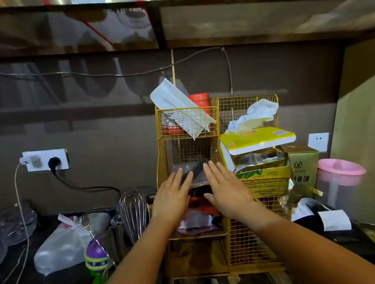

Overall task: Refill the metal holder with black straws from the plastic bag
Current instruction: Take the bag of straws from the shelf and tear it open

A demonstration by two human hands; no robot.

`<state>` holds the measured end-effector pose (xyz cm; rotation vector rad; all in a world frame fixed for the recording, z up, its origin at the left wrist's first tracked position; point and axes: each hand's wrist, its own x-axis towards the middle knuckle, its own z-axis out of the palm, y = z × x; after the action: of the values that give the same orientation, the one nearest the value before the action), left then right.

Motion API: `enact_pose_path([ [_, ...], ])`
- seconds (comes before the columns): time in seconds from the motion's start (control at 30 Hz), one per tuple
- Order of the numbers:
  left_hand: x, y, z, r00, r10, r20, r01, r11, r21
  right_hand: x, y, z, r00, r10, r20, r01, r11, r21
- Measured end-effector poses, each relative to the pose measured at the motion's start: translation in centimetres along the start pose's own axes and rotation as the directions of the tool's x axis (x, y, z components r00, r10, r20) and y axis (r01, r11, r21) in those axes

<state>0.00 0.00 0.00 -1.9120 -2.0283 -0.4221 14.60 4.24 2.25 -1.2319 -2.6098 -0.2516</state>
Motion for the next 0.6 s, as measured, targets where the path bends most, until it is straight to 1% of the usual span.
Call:
enact_pose_path([
  [0.13, 1.6, -0.4, 0.9, 0.999, -0.018, -0.043, 0.019, 0.999, 0.03, 2.3, 0.4, 0.9, 0.999, -0.023, 0.027, 0.023, 0.999, -0.023],
  [0.27, 2.2, -0.3, 0.8, 1.0, 0.003, -0.023, -0.002, 0.998, 0.06, 3.1, 0.4, 1.3, 1.0, -0.017, 0.014, 0.017, 0.999, -0.04],
  [0.43, 2.1, -0.8, -0.1, 0.997, 0.08, 0.001, -0.08, 0.994, 0.073, 2.5, 0.0, 0.7, 1.0, -0.008, -0.029, 0.007, 0.999, -0.039],
  [0.53, 1.6, -0.8, -1.2, 0.997, 0.072, 0.014, -0.072, 0.994, 0.076, 1.4, -0.2, -0.4, 1.0, 0.012, -0.027, -0.013, 0.999, -0.04],
  [0.6, 1.3, -0.6, -2.2, 0.998, 0.068, 0.016, -0.069, 0.993, 0.092, 0.6, -0.5, -1.4, 1.0, -0.006, -0.028, 0.004, 0.998, -0.068],
])
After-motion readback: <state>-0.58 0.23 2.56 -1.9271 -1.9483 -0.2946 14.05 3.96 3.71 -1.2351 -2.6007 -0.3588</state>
